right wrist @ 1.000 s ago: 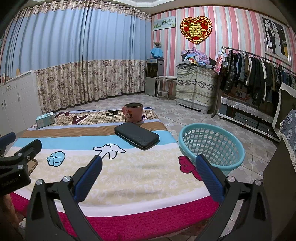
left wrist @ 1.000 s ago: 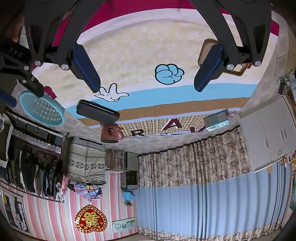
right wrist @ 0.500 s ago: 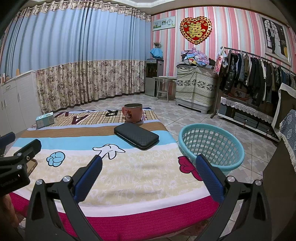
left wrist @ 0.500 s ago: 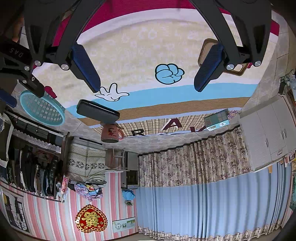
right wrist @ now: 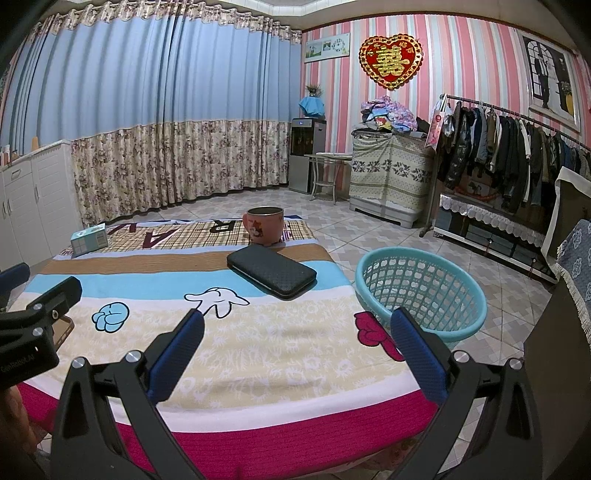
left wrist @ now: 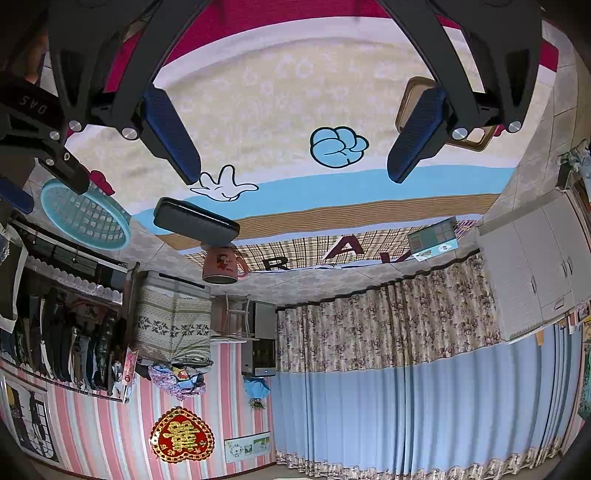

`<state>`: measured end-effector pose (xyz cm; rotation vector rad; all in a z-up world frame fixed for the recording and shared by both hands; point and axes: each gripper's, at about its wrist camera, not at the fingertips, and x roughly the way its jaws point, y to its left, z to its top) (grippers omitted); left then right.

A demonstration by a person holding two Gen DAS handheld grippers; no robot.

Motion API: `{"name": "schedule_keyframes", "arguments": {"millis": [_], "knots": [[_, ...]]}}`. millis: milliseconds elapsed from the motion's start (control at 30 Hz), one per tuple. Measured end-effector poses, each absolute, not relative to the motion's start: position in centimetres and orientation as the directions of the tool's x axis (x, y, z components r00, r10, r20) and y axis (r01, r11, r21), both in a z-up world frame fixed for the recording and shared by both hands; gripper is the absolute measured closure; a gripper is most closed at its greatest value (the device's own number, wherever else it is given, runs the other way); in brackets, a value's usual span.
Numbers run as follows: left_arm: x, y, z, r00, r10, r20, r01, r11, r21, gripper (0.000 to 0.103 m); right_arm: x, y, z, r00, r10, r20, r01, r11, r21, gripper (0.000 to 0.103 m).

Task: Collect trash

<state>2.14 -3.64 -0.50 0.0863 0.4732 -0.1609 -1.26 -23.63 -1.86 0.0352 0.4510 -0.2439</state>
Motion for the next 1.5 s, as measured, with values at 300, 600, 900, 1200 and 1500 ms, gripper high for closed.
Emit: {"name": "schedule_keyframes", "arguments": {"millis": [300,600,900,1200,1500], "knots": [[2.14,-3.62,-0.52,0.879,-0.134,-0.458,0.173,0.984,0.045,0.005,-1.27,-23.61,-1.92,0.872,-0.228,-0.433,0.242,0.97,-0.022,0.005],[2.17,-3.7,-0.51,0.878,-0.134,-0.459,0.174,0.984,0.044,0.005,-1.27,-23.61,-2.01,0.873,-0.227,-0.432,0.242,0.97,-0.022,0.004],[2.16,-3.67,-0.55,0.879,-0.134,-0.457,0.172,0.984,0.043,0.005,-1.16,-23.74,-2.04,0.874,-0.23,-0.429,0.243,0.97,-0.024,0.004],[2.2,-3.63,-0.63,0.879,-0.135,-0.458,0.174,0.984,0.043,0.005,-1.18,-23.69,-2.16,0.873,-0.23,-0.429,0.243,0.97,-0.025,0.004],[2.38,-3.76,-0.57,0.88,-0.134,-0.456,0.17,0.985,0.038,0.005,-1.08,-23.7,-2.29,0.873,-0.23,-0.43,0.243,0.97,-0.026,0.004]]}}
